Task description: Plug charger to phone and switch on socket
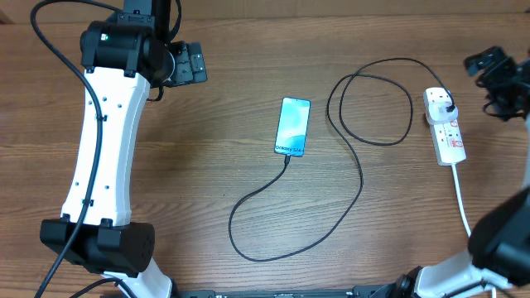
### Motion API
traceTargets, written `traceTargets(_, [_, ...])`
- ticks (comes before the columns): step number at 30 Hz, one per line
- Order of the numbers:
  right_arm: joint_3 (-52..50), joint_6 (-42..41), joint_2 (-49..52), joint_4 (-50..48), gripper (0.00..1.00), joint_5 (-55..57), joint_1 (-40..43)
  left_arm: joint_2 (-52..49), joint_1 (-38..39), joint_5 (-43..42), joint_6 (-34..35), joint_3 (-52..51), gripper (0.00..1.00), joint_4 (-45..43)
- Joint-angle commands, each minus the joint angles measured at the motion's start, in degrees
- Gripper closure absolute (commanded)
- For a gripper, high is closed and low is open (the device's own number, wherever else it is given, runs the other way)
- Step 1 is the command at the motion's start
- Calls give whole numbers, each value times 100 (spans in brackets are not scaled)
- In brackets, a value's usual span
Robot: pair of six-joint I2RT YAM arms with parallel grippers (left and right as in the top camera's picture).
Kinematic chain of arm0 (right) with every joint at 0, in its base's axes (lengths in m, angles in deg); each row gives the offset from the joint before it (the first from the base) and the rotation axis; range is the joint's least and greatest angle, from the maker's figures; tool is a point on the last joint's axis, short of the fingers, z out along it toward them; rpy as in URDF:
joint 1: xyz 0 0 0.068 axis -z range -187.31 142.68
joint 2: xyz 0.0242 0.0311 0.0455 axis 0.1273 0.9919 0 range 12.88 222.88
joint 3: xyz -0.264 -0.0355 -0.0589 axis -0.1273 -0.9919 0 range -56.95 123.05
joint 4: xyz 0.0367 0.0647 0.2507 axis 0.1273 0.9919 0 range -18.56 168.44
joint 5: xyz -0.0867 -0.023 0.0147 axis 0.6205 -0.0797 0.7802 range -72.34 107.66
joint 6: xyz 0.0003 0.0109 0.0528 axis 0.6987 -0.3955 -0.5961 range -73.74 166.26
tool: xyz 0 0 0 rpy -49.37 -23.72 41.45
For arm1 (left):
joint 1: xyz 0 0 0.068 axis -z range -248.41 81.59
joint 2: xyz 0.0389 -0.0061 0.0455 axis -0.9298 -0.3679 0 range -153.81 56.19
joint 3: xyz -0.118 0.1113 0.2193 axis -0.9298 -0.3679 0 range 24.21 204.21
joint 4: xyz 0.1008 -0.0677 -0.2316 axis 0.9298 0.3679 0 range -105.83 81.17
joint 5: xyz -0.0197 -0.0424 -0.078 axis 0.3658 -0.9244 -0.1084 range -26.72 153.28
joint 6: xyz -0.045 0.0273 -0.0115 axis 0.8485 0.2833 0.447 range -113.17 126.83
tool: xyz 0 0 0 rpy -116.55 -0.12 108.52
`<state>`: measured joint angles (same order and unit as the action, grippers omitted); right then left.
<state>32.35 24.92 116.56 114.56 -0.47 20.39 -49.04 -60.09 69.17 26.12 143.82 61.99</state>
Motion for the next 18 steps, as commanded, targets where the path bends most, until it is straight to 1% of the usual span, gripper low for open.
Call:
traceTargets(1, [66, 61, 448, -87, 0, -127, -116, -39, 37, 87, -68, 13, 0, -7])
traceTargets(7, [66, 66, 863, -96, 0, -98, -140, -39, 37, 90, -70, 13, 0, -7])
traceTargets(11, [66, 68, 892, -63, 0, 223, -140, -39, 37, 87, -68, 13, 0, -4])
traceTargets(13, [66, 243, 894, -17, 0, 354, -140, -39, 37, 90, -70, 13, 0, -7])
traceTargets(18, [-35, 361, 909, 118, 0, 562, -140, -39, 37, 87, -68, 13, 0, -7])
